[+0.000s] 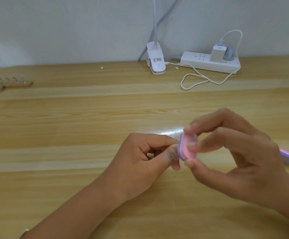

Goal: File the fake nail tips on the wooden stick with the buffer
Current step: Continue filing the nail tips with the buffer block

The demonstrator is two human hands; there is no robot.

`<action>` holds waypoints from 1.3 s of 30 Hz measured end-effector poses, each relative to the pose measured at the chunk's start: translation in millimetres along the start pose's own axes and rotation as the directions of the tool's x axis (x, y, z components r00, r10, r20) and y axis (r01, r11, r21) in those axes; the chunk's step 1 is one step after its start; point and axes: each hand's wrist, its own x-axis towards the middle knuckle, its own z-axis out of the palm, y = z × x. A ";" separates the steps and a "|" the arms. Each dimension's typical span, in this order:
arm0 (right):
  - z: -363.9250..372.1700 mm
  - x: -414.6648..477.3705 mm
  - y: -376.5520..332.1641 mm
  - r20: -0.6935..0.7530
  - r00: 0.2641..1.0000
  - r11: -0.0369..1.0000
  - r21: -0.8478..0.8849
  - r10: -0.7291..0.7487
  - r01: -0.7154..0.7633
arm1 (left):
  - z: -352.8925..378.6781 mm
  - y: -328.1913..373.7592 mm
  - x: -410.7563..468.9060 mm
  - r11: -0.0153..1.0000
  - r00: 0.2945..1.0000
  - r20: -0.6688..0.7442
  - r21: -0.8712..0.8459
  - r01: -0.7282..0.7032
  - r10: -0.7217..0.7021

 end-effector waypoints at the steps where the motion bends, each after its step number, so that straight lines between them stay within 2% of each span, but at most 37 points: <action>1: -2.5 0.7 2.0 -0.021 0.999 0.999 -0.019 0.025 -0.026 | -0.4 -0.5 -0.2 1.000 1.000 -0.007 0.014 0.010 -0.010; 3: -2.0 0.6 1.2 -0.035 0.998 0.999 -0.006 0.046 -0.046 | -1.0 -1.0 -0.6 1.000 1.000 -0.020 0.022 0.015 -0.014; 7: 3.0 -0.8 -2.9 0.014 1.000 0.999 0.027 -0.022 0.021 | -0.6 -2.8 0.2 0.999 0.998 -0.050 0.043 -0.033 0.035; 11: -2.6 0.8 3.9 -0.039 0.996 0.997 0.001 0.075 -0.075 | -1.5 -3.2 0.5 0.998 0.996 -0.089 0.064 -0.020 0.025; 13: 1.9 -1.1 0.4 -0.010 0.999 0.999 0.035 0.037 -0.037 | -1.4 -1.9 -0.2 0.997 0.995 -0.090 0.065 -0.034 0.040; 15: 3.2 -1.1 0.0 0.005 1.000 1.000 0.025 0.008 -0.008 | -1.0 -1.5 -0.6 0.993 0.993 -0.101 0.105 -0.045 0.055; 18: -1.1 0.8 4.8 -0.051 0.996 0.997 -0.031 0.070 -0.072 | 1.0 0.4 -1.2 0.976 0.988 -0.129 0.211 -0.061 0.089; 20: 2.5 -1.6 2.4 -0.026 0.999 0.999 -0.001 0.048 -0.048 | 2.5 1.5 -1.8 0.968 0.983 -0.150 0.239 -0.071 0.109; 23: 7.6 -4.2 -1.5 0.021 0.999 0.998 -0.041 -0.041 0.042 | 1.9 1.4 -1.8 0.971 0.978 -0.175 0.228 -0.073 0.114; 27: 1.4 0.2 3.6 -0.048 0.999 0.996 -0.086 -0.002 -0.003 | 0.4 1.0 -0.5 0.974 0.978 -0.193 0.223 -0.040 0.084; 31: 11.2 -5.8 -0.9 -0.002 0.997 0.996 -0.050 -0.078 0.078 | 0.7 0.2 -0.7 0.990 0.971 -0.228 0.133 -0.040 0.070; 35: 1.2 -1.1 5.1 -0.077 0.997 0.993 -0.120 -0.008 -0.002 | -1.3 -1.8 -0.6 0.997 0.973 -0.228 0.074 -0.008 0.025; 39: 9.2 -4.5 1.1 -0.023 0.996 0.994 -0.074 -0.084 0.082 | -0.9 -1.5 0.3 0.999 0.983 -0.179 0.018 -0.030 0.033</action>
